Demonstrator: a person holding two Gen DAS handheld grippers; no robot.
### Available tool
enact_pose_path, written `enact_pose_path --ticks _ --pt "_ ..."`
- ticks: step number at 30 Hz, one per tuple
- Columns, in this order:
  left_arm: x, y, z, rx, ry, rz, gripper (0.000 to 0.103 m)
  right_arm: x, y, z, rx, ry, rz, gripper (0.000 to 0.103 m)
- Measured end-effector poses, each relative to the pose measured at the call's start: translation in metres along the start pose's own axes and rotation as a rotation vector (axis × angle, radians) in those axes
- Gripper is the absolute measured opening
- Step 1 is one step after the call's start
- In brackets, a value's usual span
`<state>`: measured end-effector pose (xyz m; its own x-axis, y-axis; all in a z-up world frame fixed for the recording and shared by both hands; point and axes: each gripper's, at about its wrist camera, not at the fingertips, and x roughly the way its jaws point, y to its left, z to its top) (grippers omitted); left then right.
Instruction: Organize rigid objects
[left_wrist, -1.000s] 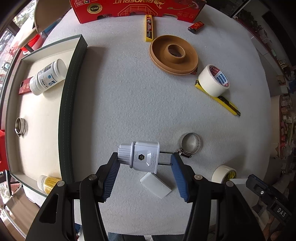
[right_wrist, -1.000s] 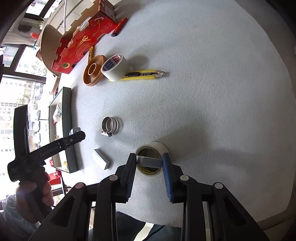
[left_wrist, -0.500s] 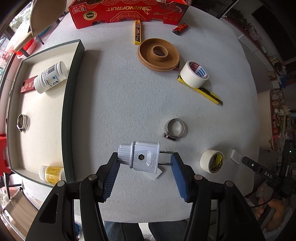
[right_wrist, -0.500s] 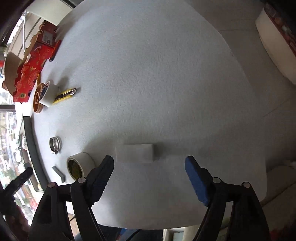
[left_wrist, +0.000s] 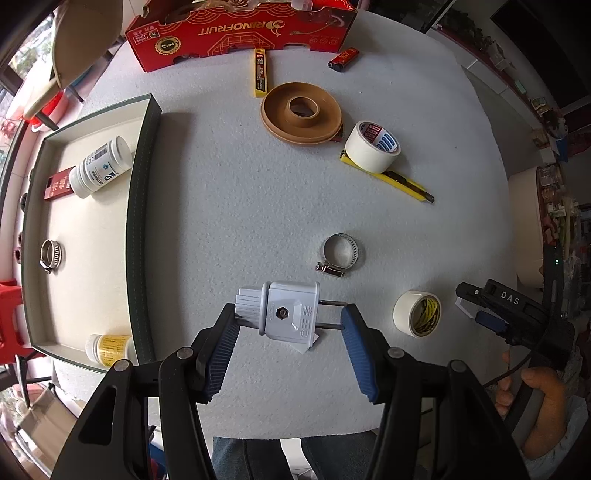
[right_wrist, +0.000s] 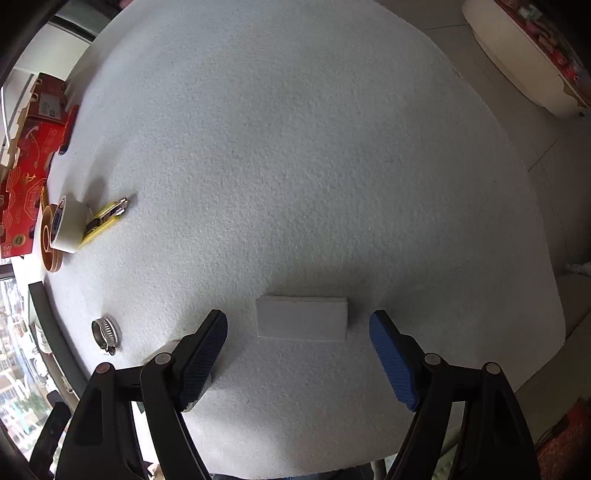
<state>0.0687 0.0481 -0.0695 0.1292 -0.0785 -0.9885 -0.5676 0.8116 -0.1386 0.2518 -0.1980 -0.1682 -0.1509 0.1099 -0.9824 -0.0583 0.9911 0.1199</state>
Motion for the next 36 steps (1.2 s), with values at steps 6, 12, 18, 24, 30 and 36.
enact_pose_path --ticks 6,12,18,24,30,36 --pt "-0.003 -0.003 0.0 0.023 -0.003 0.003 0.06 -0.005 0.017 0.001 -0.095 -0.027 -0.096 0.051" --pt "-0.008 -0.003 0.002 0.015 -0.016 -0.002 0.06 -0.027 -0.002 0.001 -0.101 -0.011 0.041 0.051" --pt "-0.02 -0.004 0.005 0.009 -0.072 -0.005 0.06 -0.056 -0.005 -0.002 -0.149 -0.026 0.146 0.051" --pt "-0.029 0.002 0.003 -0.017 -0.099 -0.002 0.06 -0.074 0.023 -0.021 -0.279 -0.07 0.169 0.051" --pt "-0.038 0.017 -0.004 -0.069 -0.129 0.011 0.06 -0.083 0.06 -0.035 -0.406 -0.076 0.2 0.051" --pt "-0.054 0.051 -0.013 -0.163 -0.179 0.026 0.06 -0.089 0.1 -0.048 -0.525 -0.077 0.22 0.051"
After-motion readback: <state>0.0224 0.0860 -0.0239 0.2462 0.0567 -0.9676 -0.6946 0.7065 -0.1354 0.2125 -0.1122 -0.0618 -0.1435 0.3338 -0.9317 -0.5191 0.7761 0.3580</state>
